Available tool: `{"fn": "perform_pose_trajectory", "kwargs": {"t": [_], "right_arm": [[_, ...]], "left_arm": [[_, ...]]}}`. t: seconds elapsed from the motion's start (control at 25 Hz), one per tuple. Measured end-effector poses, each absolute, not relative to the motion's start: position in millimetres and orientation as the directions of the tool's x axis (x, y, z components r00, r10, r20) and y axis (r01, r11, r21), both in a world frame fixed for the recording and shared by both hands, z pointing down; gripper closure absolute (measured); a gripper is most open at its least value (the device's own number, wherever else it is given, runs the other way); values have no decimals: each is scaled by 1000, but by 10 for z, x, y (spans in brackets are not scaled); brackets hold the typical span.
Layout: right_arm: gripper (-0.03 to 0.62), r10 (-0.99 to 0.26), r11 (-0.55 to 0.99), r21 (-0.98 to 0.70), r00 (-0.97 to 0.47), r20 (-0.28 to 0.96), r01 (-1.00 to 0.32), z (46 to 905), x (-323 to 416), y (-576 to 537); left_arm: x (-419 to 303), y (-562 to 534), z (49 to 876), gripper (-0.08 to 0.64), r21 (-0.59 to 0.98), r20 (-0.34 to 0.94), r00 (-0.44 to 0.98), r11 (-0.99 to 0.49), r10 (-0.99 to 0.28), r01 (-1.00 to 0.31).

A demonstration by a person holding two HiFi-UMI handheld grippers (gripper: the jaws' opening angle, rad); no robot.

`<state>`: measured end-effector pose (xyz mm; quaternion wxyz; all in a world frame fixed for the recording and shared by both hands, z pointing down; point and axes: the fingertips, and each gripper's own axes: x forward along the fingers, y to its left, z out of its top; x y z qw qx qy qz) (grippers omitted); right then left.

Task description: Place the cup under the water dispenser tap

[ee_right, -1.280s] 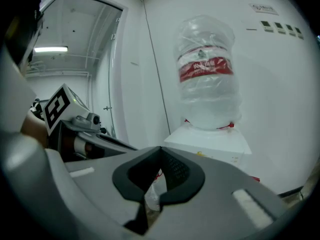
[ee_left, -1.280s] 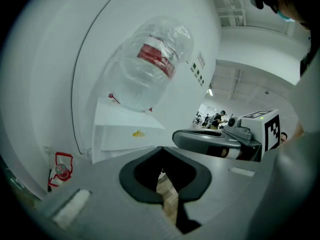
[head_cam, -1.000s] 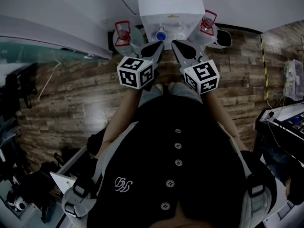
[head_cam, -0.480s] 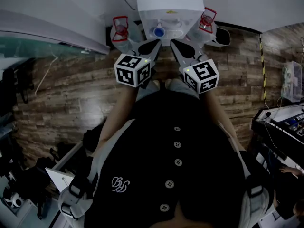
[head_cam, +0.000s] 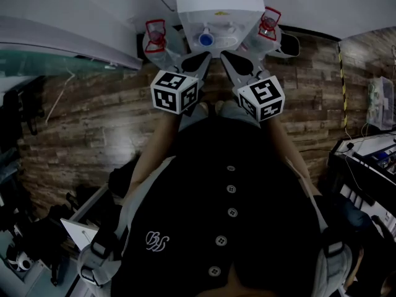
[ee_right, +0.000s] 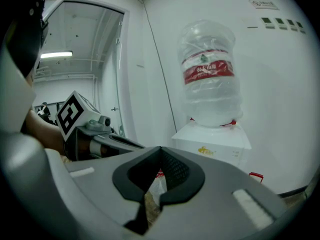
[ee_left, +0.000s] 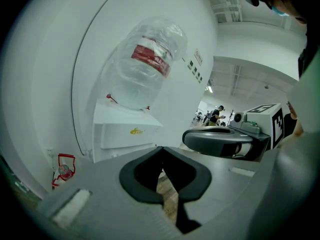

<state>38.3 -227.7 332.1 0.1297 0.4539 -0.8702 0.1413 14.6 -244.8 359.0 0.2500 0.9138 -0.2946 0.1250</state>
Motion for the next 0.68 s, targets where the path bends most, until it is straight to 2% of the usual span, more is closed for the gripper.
{"fn": "perform_pose_trajectory", "kwargs": {"t": [0.68], "right_arm": [[594, -748, 553, -101, -546, 376, -827, 3382, 423, -2262]], "left_arm": [[205, -2414, 3580, 560, 395, 372, 802, -702, -468, -593]]}}
